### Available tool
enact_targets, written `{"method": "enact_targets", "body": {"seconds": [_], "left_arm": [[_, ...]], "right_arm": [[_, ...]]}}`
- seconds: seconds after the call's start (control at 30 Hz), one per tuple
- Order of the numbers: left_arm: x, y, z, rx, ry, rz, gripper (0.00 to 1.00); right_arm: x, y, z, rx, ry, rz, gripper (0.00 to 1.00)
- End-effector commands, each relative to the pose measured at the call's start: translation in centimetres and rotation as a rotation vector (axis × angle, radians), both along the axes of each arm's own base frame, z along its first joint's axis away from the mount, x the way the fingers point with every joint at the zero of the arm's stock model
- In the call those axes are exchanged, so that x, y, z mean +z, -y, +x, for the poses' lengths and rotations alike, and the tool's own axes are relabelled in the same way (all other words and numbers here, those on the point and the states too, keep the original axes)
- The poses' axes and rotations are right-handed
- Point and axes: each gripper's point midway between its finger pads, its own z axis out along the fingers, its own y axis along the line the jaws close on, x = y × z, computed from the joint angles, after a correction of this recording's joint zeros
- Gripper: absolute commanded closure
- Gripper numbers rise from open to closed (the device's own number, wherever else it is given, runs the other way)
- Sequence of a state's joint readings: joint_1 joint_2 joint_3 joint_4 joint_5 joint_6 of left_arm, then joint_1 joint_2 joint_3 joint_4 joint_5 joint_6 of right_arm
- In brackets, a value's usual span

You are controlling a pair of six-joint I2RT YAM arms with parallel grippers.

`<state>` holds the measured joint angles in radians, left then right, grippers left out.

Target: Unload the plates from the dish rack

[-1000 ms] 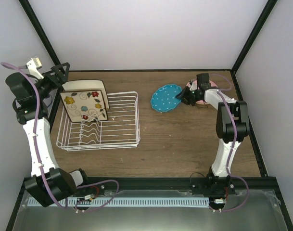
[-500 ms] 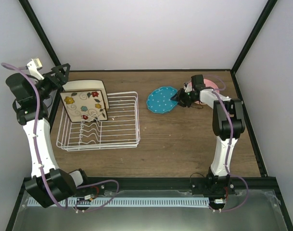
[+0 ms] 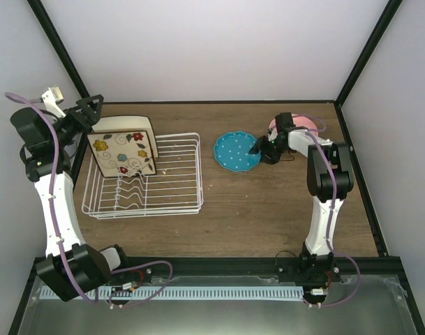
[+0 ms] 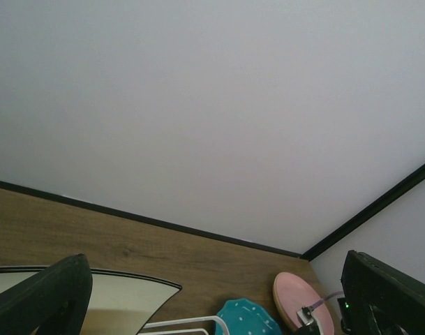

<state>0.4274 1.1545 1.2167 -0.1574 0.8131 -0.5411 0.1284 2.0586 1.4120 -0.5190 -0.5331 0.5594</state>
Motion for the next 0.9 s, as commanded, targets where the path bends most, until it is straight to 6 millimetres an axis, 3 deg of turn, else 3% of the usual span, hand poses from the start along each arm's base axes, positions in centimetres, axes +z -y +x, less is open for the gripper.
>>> {"method": "enact_targets", "body": {"seconds": [0.0,0.2,0.27,0.37,0.47,0.53,0.67,0.77,0.87], "left_arm": [[0.2,0.3,-0.4,-0.014,0.017,0.011,0.0],[0.2,0.3,-0.3,-0.017,0.017,0.013,0.0],[0.2,0.4,-0.4,-0.018,0.019,0.018,0.0],[0.0,0.4,-0.5,-0.02,0.013,0.022,0.0],[-0.2,0.4,-0.3,-0.026,0.008,0.012,0.0],[-0.2,0.4,-0.1,-0.027,0.009,0.005,0.0],[0.1,0.3,0.0,-0.027,0.021,0.005,0.0],[0.3,0.5,-0.2,-0.028,0.024,0.009,0.0],[-0.1,0.6,-0.5,-0.032,0.014,0.006,0.0]], "right_arm": [[2.2,1.2,0.8,0.001,0.055,-0.105,0.42],[4.2,2.3,1.5,-0.011,0.13,-0.164,0.35],[7.1,1.9,2.5,0.006,0.243,-0.15,0.34],[14.3,-0.5,4.0,0.076,0.524,-0.086,0.36],[22.3,-7.8,3.8,0.323,0.895,-0.074,0.36],[25.1,-13.9,2.0,0.517,1.08,-0.048,0.37],[25.7,-22.6,-1.2,0.759,1.232,0.05,0.35],[25.3,-27.2,-3.5,0.895,1.32,0.134,0.34],[25.2,-30.7,-5.4,0.963,1.407,0.18,0.31]]}}
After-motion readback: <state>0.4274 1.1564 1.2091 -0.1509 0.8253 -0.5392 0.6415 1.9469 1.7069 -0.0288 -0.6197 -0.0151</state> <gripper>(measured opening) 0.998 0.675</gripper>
